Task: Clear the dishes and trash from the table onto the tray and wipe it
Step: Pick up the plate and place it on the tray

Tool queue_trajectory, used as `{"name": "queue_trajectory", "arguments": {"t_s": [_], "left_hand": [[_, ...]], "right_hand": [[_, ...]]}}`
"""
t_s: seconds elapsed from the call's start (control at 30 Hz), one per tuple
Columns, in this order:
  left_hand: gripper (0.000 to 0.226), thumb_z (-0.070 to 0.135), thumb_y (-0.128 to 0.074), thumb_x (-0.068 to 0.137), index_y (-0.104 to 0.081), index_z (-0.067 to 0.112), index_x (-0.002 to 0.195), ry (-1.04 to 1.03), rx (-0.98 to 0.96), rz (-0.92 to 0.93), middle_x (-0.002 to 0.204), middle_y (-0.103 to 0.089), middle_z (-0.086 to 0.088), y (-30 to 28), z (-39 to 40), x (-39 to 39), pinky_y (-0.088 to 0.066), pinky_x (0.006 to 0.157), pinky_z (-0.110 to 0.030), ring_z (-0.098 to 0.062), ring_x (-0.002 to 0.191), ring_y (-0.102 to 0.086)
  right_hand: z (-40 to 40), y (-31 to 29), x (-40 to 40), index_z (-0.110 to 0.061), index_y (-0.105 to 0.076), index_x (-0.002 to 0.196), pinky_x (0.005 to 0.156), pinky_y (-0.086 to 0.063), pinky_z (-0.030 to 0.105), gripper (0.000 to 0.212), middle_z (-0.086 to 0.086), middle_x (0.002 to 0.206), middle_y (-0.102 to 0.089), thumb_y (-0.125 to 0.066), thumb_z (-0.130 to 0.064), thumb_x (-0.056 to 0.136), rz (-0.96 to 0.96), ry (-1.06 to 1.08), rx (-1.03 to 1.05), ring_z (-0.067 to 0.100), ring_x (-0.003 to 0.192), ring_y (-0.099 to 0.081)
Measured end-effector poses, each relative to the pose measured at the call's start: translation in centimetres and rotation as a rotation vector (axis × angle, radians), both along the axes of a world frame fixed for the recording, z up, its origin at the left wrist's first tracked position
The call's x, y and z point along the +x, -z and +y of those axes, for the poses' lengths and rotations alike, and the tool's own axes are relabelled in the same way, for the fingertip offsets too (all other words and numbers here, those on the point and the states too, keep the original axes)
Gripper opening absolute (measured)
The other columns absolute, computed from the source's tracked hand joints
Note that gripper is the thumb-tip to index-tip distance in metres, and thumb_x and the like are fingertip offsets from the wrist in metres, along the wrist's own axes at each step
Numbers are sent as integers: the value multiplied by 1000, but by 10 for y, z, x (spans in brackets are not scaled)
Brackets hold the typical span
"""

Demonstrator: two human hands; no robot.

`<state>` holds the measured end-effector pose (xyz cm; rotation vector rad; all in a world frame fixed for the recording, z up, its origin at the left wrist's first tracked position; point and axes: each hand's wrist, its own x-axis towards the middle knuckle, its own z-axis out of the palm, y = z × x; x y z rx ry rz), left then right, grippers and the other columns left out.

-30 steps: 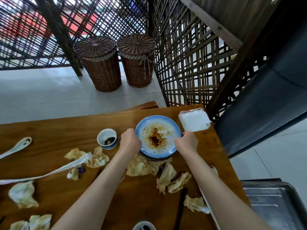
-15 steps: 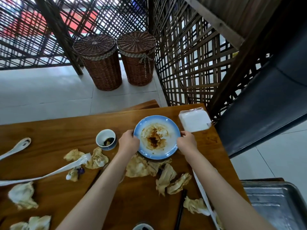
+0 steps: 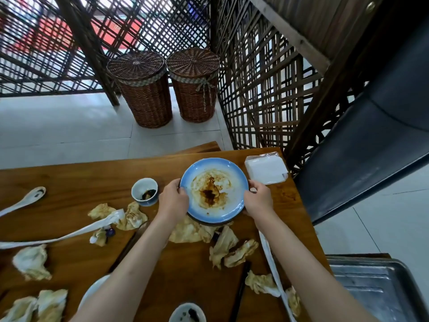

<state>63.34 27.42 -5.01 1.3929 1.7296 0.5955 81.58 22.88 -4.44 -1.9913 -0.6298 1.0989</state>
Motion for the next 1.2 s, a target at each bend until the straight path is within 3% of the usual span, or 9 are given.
{"name": "queue_trajectory", "arguments": {"t_s": [0.13, 0.33, 0.4, 0.57, 0.67, 0.73, 0.87, 1.07, 1.2], "left_hand": [[32, 13, -36, 96, -56, 12, 122, -36, 54, -14, 101, -65, -8, -21, -17, -1, -42, 63, -27, -21, 83, -59], [34, 15, -36, 97, -52, 15, 127, -86, 91, -57, 101, -64, -7, -54, -66, -3, -44, 60, -25, -29, 90, -62], [34, 15, -37, 97, -52, 15, 128, -76, 105, -36, 100, -65, -6, -63, -87, -5, -42, 55, -23, -25, 86, -62], [34, 15, -38, 96, -57, 15, 125, -24, 123, -12, 105, -65, -5, -79, -151, -14, -48, 74, -34, -23, 94, -60], [33, 16, -39, 96, -58, 19, 123, -21, 133, 16, 95, -63, 4, -85, -189, -13, -40, 57, -22, -12, 79, -58], [33, 16, -39, 96, -58, 18, 123, -26, 123, 18, 87, -61, 6, -88, -217, -10, -35, 50, -20, -5, 71, -54], [29, 19, -40, 96, -61, 19, 115, 13, 104, 6, 76, -61, 8, -92, -275, 3, -47, 51, -30, -11, 65, -57], [34, 19, -42, 98, -53, 16, 129, 84, 77, -10, 82, -55, 19, -82, -343, 48, -34, 47, -10, 0, 65, -50], [29, 20, -43, 98, -56, 19, 124, 127, 72, 25, 70, -42, 24, -74, -375, 96, -34, 41, -10, 3, 56, -41]], "right_hand": [[-14, -18, 1, -17, -44, 136, 87, -54, 44, 44, 7, 133, -50, -49, -9, 93, 26, -17, 46, 25, 117, -53], [-57, -46, -2, -16, -46, 135, 89, -51, 47, 45, 8, 129, -53, -47, -8, 90, 56, -34, 103, 27, 116, -53], [-77, -55, -3, -17, -47, 134, 90, -51, 47, 45, 7, 128, -55, -47, -8, 89, 52, -32, 115, 27, 115, -53], [-140, -72, -6, -16, -50, 130, 86, -53, 46, 42, 5, 121, -58, -49, -12, 88, 20, -32, 124, 25, 109, -57], [-184, -76, -6, -17, -54, 123, 85, -54, 43, 34, 2, 113, -60, -49, -12, 89, 13, -8, 139, 22, 103, -59], [-214, -77, -4, -17, -53, 125, 88, -52, 45, 37, 4, 119, -59, -50, -12, 88, 3, 11, 137, 24, 108, -57], [-279, -77, 7, -19, -57, 118, 88, -52, 45, 32, 5, 117, -60, -53, -12, 87, 4, 84, 130, 24, 105, -57], [-365, -76, 46, -14, -56, 124, 86, -53, 46, 37, 6, 116, -61, -51, -9, 88, 3, 166, 96, 26, 106, -58], [-405, -69, 89, -15, -62, 116, 85, -53, 48, 36, 5, 107, -66, -50, -6, 84, 18, 233, 69, 27, 100, -62]]}}
